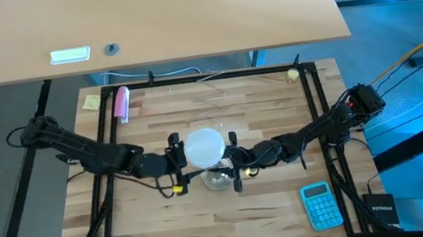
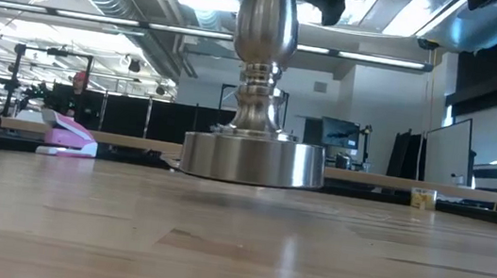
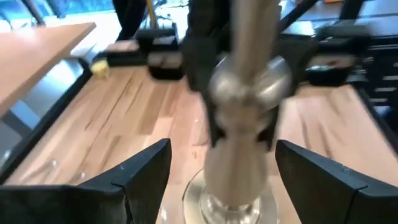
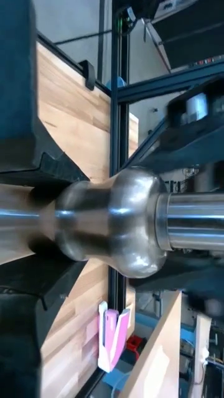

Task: Screw lightbulb
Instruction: Remove the light bulb from the lamp

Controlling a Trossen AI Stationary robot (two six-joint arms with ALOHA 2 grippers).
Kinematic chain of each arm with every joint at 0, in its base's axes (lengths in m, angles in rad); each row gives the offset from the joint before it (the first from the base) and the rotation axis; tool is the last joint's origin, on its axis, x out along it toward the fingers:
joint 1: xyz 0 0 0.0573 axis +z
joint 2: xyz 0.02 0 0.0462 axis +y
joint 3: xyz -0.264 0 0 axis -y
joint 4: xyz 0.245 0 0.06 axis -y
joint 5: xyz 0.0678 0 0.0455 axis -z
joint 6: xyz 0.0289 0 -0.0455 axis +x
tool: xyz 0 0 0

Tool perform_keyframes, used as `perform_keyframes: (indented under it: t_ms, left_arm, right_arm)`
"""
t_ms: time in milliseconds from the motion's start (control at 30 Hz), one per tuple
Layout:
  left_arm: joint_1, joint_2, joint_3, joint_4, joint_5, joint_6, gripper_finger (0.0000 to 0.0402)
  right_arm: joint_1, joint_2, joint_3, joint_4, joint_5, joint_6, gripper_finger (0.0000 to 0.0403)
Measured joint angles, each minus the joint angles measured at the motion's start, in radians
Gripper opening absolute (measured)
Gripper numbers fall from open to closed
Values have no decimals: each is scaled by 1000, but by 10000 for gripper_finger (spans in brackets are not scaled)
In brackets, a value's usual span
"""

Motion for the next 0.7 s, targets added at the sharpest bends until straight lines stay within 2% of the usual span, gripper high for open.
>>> perform_keyframes:
  t_ms: [167, 367, 700]
  left_arm:
    - [28, 1, -54, 107, 67, -21, 278]
    - [31, 26, -54, 161, 72, 15, 278]
    - [13, 40, -70, 244, 72, 59, 278]
  right_arm:
    - [0, 44, 0, 16, 2, 26, 139]
    - [-1, 112, 1, 130, -10, 37, 139]
    - [-7, 123, 1, 153, -18, 37, 139]
